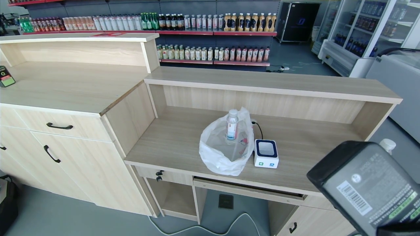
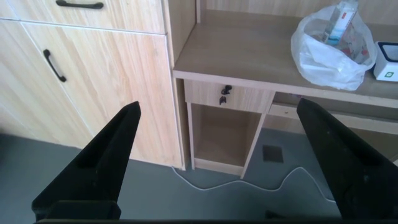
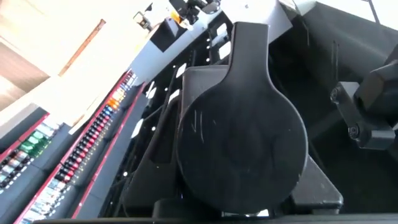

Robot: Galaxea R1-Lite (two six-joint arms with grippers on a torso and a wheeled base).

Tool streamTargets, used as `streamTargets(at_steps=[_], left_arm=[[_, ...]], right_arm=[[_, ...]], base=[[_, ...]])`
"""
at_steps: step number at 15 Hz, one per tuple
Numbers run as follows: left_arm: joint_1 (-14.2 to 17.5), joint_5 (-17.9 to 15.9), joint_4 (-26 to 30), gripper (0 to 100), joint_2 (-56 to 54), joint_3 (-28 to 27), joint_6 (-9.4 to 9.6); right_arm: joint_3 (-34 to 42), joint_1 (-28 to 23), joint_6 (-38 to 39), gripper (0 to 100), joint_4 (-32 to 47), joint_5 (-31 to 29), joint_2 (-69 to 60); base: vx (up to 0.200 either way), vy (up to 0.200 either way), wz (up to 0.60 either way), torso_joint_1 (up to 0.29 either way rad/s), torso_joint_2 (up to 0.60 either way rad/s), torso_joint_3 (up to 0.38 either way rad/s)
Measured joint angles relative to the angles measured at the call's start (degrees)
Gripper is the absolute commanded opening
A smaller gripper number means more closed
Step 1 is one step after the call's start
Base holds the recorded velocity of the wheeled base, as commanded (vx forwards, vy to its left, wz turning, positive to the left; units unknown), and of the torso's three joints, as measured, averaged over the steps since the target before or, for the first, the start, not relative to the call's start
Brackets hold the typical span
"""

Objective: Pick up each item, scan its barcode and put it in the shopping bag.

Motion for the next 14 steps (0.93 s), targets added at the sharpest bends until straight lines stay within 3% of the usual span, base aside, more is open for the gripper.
streamTargets(at_steps=[14], left_arm=[[0.0, 0.0, 0.0, 100, 0.0, 0.0, 0.00]], right_arm=[[-0.2, -0.1, -1.6, 0, -2.2, -2.2, 1.1]], base=[[0.000, 0.000, 0.00, 0.000, 0.00, 0.000]])
